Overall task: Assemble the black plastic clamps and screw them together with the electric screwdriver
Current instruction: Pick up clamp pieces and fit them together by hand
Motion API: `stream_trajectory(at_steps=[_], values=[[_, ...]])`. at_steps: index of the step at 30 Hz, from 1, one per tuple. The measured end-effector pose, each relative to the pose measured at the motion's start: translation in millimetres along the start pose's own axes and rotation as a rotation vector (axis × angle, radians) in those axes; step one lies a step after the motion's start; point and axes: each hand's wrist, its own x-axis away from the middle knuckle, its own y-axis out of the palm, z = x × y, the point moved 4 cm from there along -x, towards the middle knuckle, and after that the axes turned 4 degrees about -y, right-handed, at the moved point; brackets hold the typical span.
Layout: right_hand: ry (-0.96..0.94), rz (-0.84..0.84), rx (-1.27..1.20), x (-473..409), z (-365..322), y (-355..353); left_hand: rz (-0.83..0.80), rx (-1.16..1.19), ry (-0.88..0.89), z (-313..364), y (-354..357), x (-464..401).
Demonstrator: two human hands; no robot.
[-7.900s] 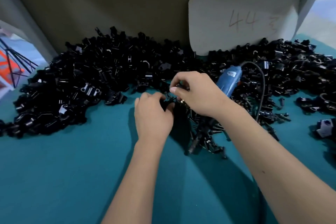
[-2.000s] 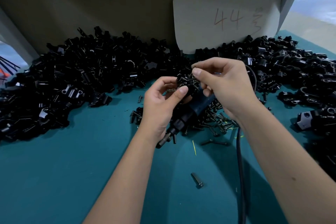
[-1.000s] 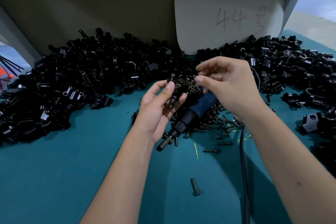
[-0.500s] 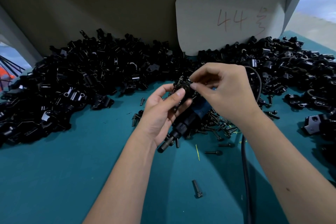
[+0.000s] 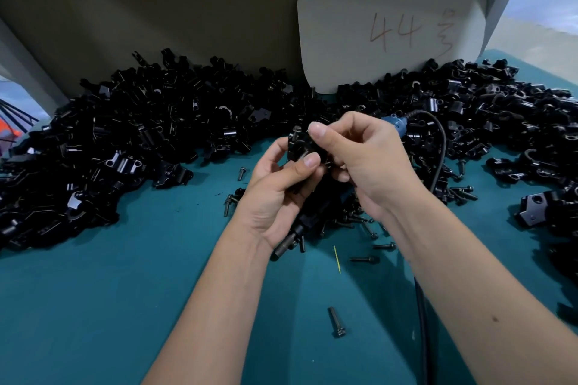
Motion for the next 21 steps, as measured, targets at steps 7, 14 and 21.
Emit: stream_trajectory(at_steps=[7,14,21], values=[[-0.004,-0.073,-0.145,5.7,-3.5,12.8,0.032,0.231,-0.001,1.9,4.9,-1.4],[-0.003,-0.035,-0.166,6.2,-3.9,12.8,0.002,0.218,-0.010,-1.0,8.5,-0.8],[0.042,0.009,-0.154,7.4,-4.9,14.8,0.000,0.186,-0.006,-0.5,9.0,-0.1]])
